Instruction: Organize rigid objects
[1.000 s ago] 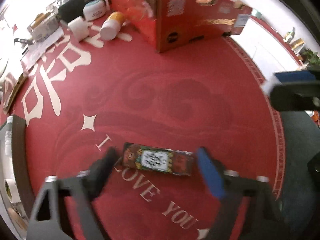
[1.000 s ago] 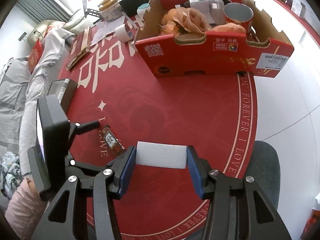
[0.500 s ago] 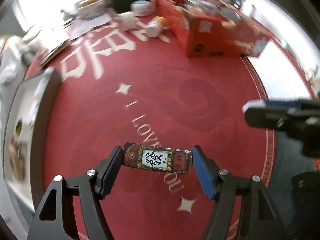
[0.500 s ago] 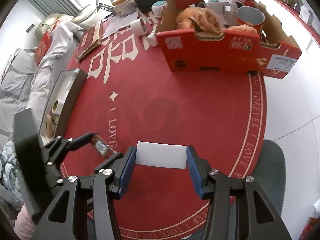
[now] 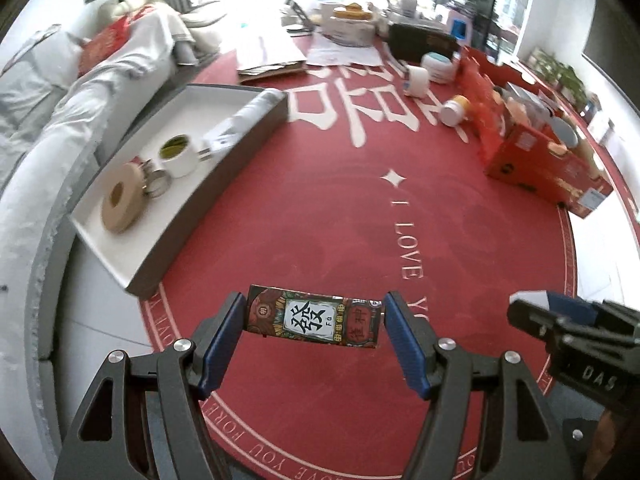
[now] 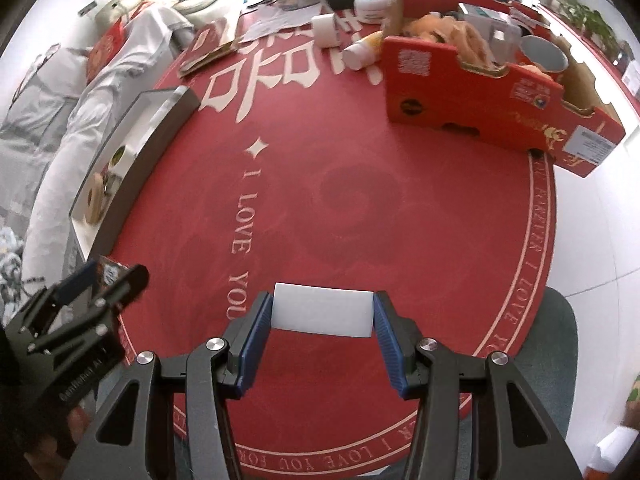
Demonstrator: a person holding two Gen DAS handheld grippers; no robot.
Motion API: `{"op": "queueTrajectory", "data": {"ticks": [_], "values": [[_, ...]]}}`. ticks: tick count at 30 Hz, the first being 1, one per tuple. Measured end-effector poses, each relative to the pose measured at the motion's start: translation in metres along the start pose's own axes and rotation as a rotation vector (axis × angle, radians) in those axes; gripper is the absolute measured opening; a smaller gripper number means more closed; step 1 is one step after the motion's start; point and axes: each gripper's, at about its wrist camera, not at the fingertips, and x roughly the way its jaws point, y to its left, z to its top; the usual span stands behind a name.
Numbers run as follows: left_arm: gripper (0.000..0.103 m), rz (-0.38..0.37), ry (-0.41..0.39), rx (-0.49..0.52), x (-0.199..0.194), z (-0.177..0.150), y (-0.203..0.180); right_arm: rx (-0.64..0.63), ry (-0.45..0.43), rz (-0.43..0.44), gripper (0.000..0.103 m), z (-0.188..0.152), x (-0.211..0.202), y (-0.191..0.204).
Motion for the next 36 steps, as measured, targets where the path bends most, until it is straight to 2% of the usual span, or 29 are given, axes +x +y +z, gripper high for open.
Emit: {"op": "queueTrajectory", "data": {"ticks": [36], "values": [[0.073,-0.018,0.001,-0.017,-0.001,-0.009,0.004,-0.044,0.035,-0.029,0.052,-0.007,0.01,0.013]]}}
